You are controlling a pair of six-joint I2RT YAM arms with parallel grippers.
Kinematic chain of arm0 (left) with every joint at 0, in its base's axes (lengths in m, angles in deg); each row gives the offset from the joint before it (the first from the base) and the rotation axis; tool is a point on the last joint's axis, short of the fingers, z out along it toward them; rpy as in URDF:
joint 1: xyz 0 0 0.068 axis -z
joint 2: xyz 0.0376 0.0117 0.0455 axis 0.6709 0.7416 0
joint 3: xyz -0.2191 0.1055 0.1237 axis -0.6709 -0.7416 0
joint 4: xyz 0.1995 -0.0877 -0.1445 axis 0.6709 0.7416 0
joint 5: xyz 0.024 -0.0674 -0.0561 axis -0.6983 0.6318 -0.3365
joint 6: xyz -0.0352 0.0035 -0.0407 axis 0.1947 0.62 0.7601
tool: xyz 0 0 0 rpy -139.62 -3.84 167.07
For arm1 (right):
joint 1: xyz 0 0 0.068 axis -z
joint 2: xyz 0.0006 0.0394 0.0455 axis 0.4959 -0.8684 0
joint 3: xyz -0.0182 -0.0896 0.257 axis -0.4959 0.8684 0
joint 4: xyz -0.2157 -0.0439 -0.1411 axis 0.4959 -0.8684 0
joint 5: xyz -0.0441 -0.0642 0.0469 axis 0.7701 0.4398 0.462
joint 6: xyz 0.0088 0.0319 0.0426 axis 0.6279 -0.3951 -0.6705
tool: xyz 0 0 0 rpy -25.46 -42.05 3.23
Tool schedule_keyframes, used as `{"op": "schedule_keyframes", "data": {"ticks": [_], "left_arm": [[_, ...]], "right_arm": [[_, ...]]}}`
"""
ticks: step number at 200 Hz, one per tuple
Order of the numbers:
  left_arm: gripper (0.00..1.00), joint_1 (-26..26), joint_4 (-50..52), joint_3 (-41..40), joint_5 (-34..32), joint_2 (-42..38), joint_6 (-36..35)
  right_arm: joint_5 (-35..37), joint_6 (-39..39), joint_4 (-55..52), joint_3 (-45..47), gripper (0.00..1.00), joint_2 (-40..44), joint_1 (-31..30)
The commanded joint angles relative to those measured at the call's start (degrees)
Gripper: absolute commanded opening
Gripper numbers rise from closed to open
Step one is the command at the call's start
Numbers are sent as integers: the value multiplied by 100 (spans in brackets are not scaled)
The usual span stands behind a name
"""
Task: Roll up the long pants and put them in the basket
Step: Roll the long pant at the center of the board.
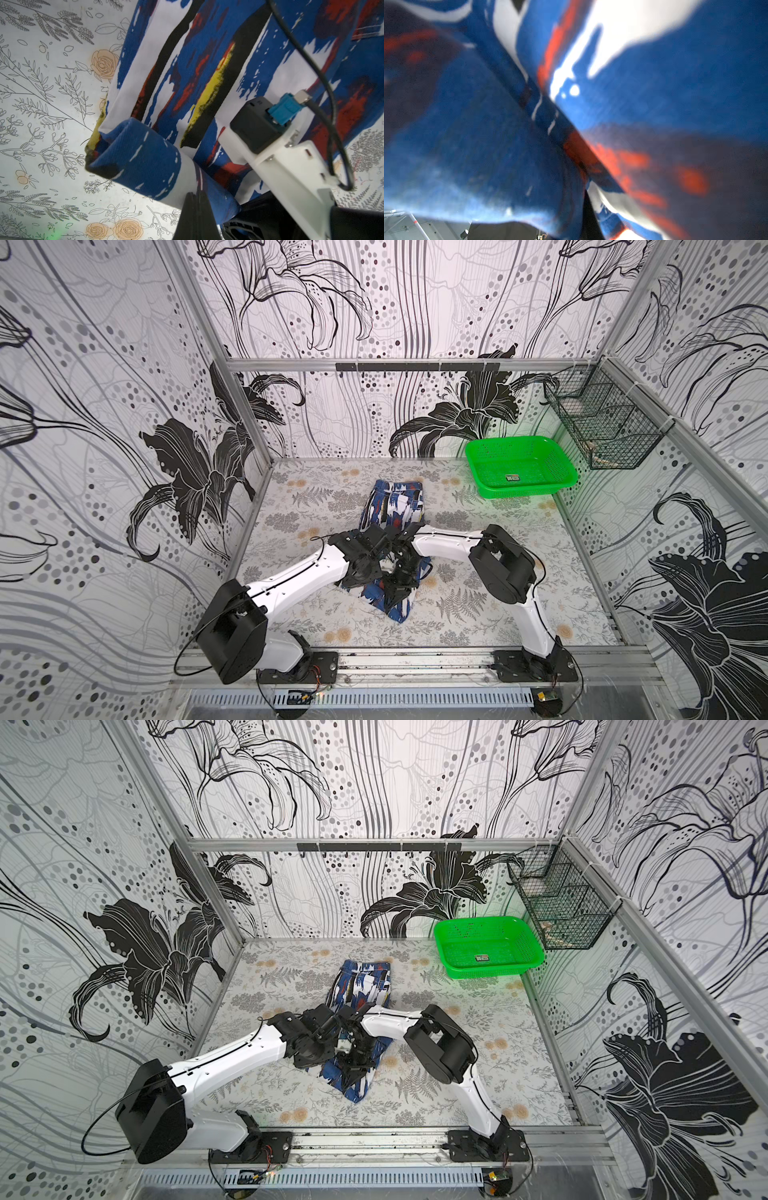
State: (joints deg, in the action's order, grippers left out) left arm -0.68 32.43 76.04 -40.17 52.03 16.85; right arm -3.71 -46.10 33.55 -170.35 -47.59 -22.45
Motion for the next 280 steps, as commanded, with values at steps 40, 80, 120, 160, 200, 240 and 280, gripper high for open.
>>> {"op": "schedule_keyframes", "data": {"ticks": [40,80,120,160,200,240,280], "left_arm": [[0,82,429,125,-240,-379,28],[0,82,46,-210,-208,-165,69],[0,82,-551,-468,-290,249,60],[0,82,-863,-587,-311,601,85],[0,82,-1372,-898,-385,989,52],[0,82,-1701,-926,-364,1345,91],[0,82,-1630,-733,-327,1374,24]], "right_arm": [[265,-3,189,91,0,-173,85],[252,-12,207,84,0,-166,81],[246,6,260,167,0,-172,86],[244,39,319,291,3,-121,85],[869,27,518,464,17,276,86],[2517,-72,1254,1128,84,1867,86],[5009,537,1628,1968,100,3877,-697]]}}
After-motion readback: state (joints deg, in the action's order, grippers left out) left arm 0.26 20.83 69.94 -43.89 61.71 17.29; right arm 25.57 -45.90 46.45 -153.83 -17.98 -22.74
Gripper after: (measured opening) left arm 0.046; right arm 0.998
